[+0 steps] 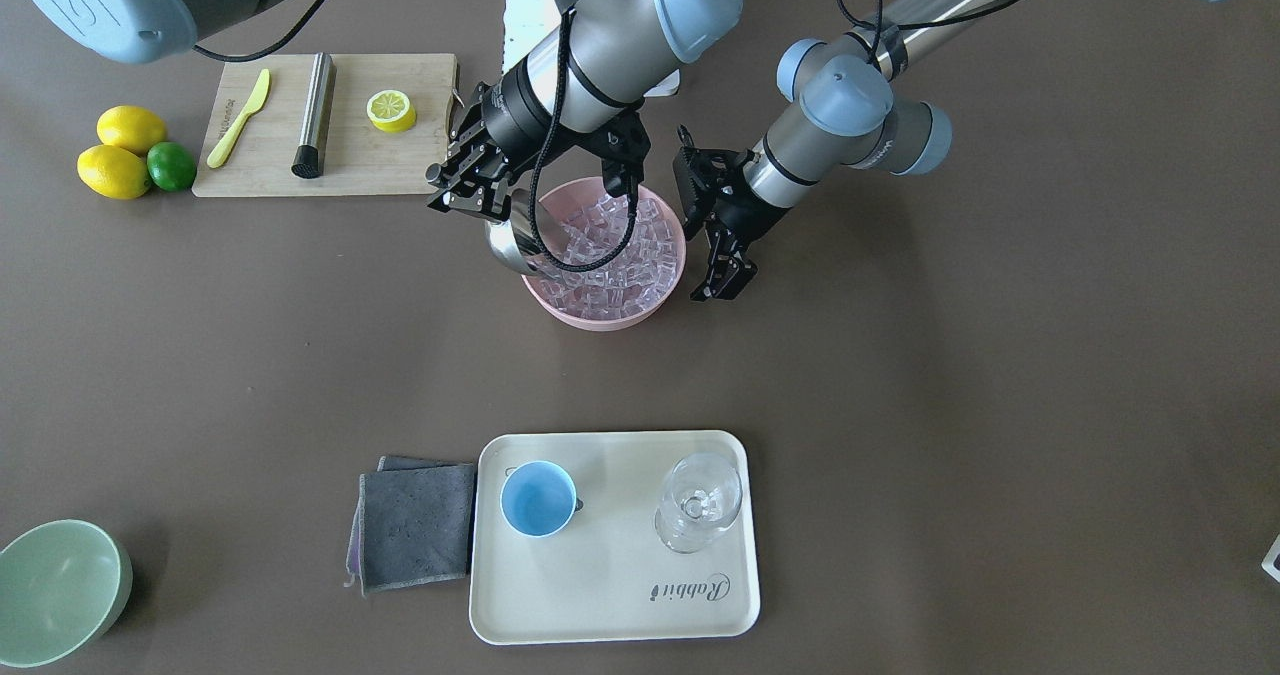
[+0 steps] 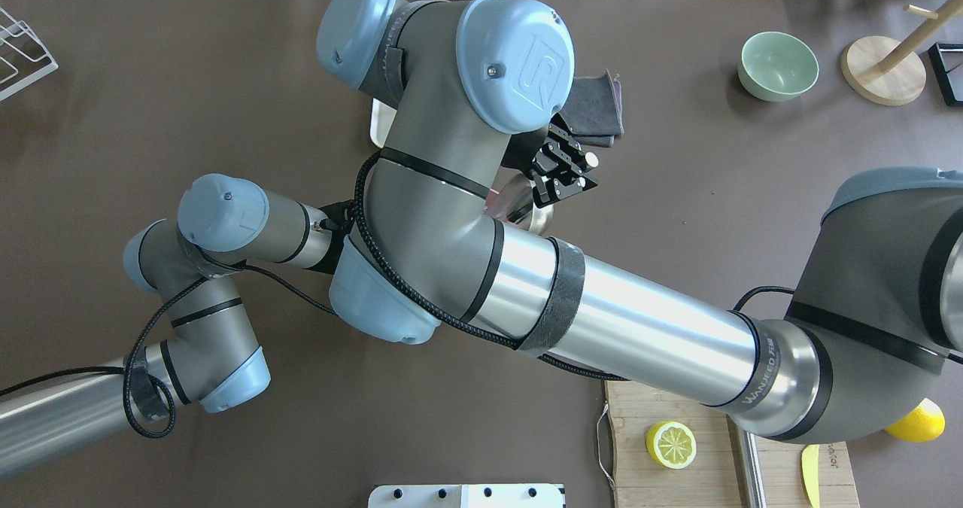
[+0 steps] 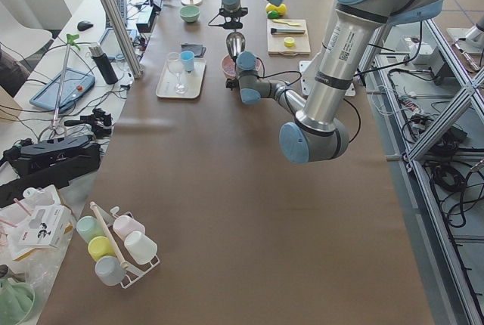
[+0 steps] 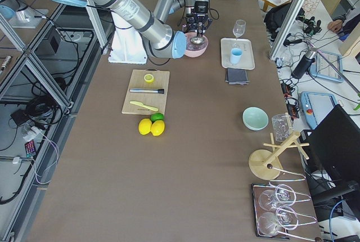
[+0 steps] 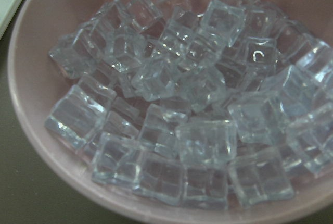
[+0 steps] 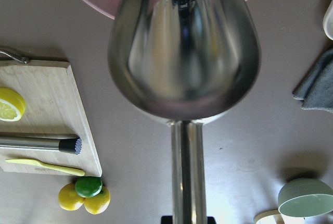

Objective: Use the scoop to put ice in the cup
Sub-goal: 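Carry the scoop with the right gripper over the pink bowl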

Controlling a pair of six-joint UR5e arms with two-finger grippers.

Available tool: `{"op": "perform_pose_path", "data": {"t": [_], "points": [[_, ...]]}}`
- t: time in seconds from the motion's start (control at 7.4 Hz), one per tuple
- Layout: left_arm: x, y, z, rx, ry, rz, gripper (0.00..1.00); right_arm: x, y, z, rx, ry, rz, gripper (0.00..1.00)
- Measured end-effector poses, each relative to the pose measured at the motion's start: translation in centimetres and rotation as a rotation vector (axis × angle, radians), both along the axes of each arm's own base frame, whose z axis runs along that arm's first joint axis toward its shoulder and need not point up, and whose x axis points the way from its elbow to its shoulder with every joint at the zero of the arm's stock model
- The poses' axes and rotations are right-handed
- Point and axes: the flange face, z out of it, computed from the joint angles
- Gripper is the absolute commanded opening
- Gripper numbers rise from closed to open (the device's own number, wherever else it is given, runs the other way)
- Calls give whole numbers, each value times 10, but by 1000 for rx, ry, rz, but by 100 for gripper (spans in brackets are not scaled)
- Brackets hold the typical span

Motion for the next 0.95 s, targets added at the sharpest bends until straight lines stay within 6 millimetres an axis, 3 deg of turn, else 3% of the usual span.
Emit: {"op": "perform_pose_path", "data": {"t": [0.41, 0.95], "points": [[1, 0, 0, -1, -1, 1, 99, -28, 32, 14, 10, 32, -35, 0], [3, -1, -1, -4, -4, 0, 99, -26, 40, 35, 34, 38, -33, 0]]}}
